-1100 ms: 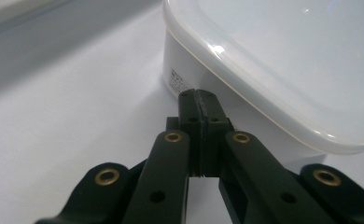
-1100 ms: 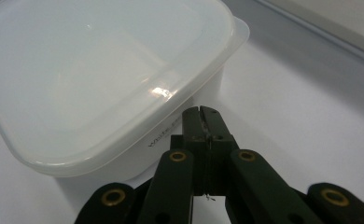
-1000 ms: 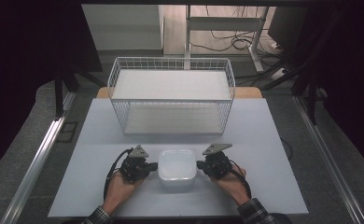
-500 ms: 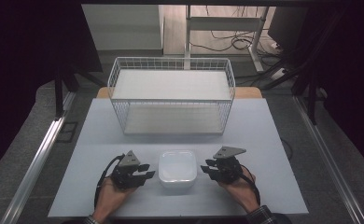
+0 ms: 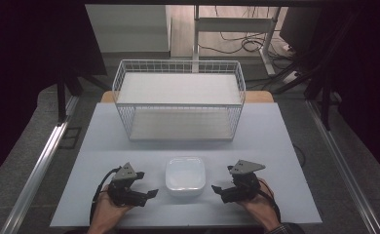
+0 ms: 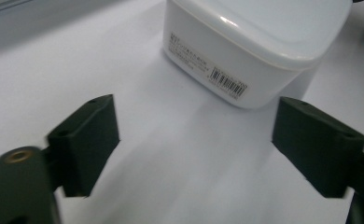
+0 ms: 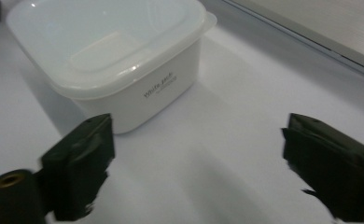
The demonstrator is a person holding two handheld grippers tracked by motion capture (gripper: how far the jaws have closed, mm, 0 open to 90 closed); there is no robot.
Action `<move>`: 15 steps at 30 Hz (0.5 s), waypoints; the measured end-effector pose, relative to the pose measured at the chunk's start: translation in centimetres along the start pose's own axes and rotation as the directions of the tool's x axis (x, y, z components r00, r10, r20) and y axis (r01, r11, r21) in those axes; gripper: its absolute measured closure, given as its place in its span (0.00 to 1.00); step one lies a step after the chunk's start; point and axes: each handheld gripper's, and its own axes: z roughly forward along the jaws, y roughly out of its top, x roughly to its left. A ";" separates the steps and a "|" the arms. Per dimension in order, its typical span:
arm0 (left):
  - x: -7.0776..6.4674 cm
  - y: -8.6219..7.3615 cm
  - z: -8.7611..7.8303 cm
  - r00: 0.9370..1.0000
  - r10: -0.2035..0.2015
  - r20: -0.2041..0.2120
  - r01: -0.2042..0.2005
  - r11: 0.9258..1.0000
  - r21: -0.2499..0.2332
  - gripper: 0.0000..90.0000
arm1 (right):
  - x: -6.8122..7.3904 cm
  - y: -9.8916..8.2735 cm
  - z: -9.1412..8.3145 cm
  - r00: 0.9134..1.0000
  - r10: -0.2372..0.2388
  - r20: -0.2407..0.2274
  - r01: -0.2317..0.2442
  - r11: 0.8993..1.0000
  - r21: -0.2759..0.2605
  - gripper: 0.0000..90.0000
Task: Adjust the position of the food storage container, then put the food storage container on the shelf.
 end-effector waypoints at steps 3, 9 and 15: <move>0.2 -0.3 -0.1 1.000 -0.004 0.005 0.004 1.000 0.004 0.10 | 0.0 -0.5 0.1 1.000 0.000 0.012 -0.001 1.000 0.017 0.04; 0.3 -0.5 0.1 1.000 0.006 -0.005 -0.006 1.000 0.000 0.07 | -0.3 -0.8 0.2 1.000 0.016 0.009 -0.016 1.000 0.015 0.04; 0.4 -0.5 0.1 1.000 0.012 -0.008 -0.012 1.000 -0.014 0.06 | -0.4 -0.9 0.2 1.000 0.015 0.008 -0.015 1.000 0.006 0.03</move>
